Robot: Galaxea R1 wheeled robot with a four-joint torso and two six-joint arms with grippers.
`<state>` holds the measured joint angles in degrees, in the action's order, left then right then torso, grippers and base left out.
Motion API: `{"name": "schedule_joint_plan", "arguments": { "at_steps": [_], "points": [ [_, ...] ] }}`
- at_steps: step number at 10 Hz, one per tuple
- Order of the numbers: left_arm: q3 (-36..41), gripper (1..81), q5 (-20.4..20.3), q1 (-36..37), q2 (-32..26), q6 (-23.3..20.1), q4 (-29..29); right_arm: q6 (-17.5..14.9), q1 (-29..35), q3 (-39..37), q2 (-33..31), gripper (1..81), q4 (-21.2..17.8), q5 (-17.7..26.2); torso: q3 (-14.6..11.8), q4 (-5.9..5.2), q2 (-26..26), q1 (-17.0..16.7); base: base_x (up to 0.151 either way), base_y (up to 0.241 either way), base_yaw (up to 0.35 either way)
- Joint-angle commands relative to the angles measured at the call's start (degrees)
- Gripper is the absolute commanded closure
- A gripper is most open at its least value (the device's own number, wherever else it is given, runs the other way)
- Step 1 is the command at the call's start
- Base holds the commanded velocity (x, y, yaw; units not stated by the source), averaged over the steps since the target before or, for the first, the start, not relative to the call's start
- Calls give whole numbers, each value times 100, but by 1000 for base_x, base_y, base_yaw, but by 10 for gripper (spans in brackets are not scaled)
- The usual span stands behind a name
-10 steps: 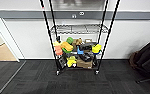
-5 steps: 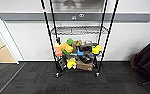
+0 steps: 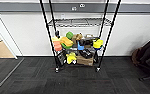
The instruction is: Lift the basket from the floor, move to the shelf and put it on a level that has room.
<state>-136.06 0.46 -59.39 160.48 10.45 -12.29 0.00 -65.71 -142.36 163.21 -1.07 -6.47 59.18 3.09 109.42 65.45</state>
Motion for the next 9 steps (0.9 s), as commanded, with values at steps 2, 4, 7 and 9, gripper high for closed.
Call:
{"name": "schedule_joint_plan", "arguments": {
  "at_steps": [2, 4, 7, 9],
  "points": [
    [27, 10, 437, 696, -86, 1, -72, 0, 764, 34, -58, 10, -60, 384, 40, 0, 735, 470, 0, 0, 0],
    [1, 10, 437, 714, -86, 1, -72, 61, 826, -1, -14, 10, -60, 392, 48, 0, 1124, 712, 0, 0, 0],
    [-9, 10, 437, 714, -77, 1, -72, 88, 896, -27, -14, 10, -69, 392, 501, 0, 1718, 1084, 0, 0, 0],
    [-9, 10, 437, 740, -86, 1, -72, 80, 949, -19, -5, 10, -139, 392, 768, 0, 2037, 1285, 0, 0, 0]
  ]
}}
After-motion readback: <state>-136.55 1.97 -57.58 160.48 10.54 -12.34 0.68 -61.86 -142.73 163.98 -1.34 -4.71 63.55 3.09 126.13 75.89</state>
